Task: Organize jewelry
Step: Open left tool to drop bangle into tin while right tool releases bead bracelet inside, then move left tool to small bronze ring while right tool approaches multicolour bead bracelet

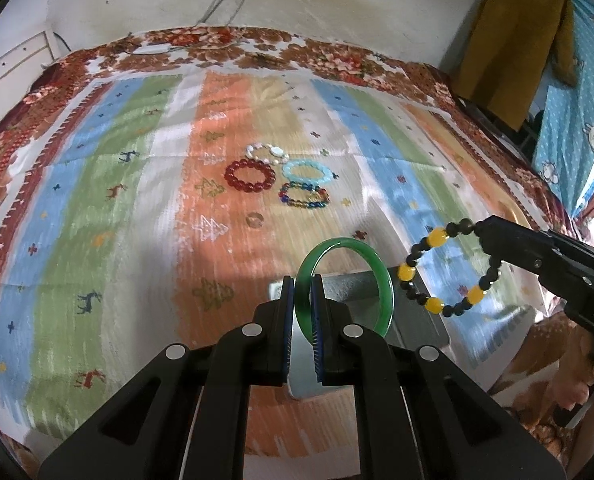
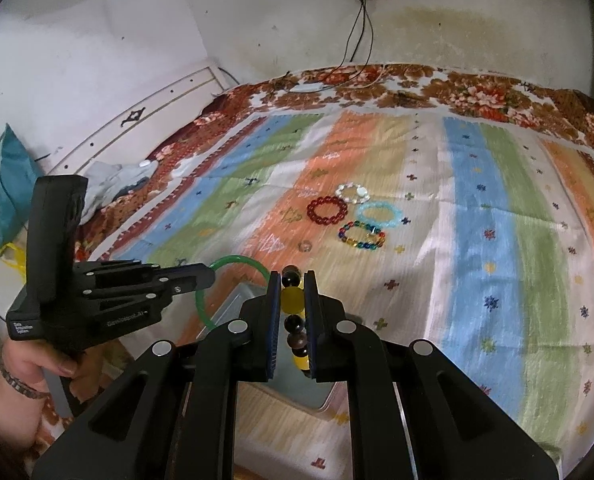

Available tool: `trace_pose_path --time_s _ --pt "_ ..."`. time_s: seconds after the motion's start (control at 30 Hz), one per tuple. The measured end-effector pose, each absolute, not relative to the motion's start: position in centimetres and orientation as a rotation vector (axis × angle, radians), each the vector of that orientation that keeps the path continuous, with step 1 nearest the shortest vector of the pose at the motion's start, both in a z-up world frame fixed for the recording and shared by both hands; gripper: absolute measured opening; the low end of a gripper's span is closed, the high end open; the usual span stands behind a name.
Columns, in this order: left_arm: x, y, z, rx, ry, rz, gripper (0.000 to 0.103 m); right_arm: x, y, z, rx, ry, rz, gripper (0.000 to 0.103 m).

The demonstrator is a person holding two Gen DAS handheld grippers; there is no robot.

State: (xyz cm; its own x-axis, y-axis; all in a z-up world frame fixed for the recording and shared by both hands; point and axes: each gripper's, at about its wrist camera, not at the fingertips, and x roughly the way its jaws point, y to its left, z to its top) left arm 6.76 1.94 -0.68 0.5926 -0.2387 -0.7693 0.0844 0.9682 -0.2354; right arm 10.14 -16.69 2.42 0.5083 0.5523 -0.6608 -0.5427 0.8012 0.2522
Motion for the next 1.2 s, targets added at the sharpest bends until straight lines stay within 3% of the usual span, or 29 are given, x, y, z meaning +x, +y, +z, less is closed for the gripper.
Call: trace_pose_path --time_s 0.1,0.13,0.2,0.23,0.4,0.47,0.93,1.2 --pt "6.8 1.4 -1.3 -0.218 0.974 -0.25 0.011 10.4 -16.7 1.8 0.045 0.851 0.677 0.013" --pt "6.8 1.4 -1.3 -0.221 0.975 -0.246 0.017 10.4 -16.8 1.6 0.039 0.853 0.659 0.013" --pt "6.7 1.5 -1.3 -0.211 0.967 -0.221 0.024 10.4 -17.0 1.5 0.031 0.848 0.634 0.022" --pt "6.7 1.7 -1.2 -0.219 0.964 -0.214 0.025 10.5 -17.2 1.6 0.037 0.847 0.63 0.031" --pt "7.0 2.9 -1.1 -0.235 0.954 -0.153 0.032 10.5 -17.5 1.6 0.035 0.835 0.608 0.035" --pt "7.0 3.2 -1.0 -0.235 0.951 -0.141 0.035 10.6 -17.5 1.4 0.025 0.836 0.596 0.042" --pt "8.4 3.7 -1.1 -0.157 0.948 -0.075 0.053 12.6 -17.4 -0.1 -0.022 0.868 0.543 0.054" --pt "10.2 4.3 -1.3 -0.142 0.965 -0.062 0.055 14.4 -17.0 -0.7 -0.033 0.891 0.542 0.058"
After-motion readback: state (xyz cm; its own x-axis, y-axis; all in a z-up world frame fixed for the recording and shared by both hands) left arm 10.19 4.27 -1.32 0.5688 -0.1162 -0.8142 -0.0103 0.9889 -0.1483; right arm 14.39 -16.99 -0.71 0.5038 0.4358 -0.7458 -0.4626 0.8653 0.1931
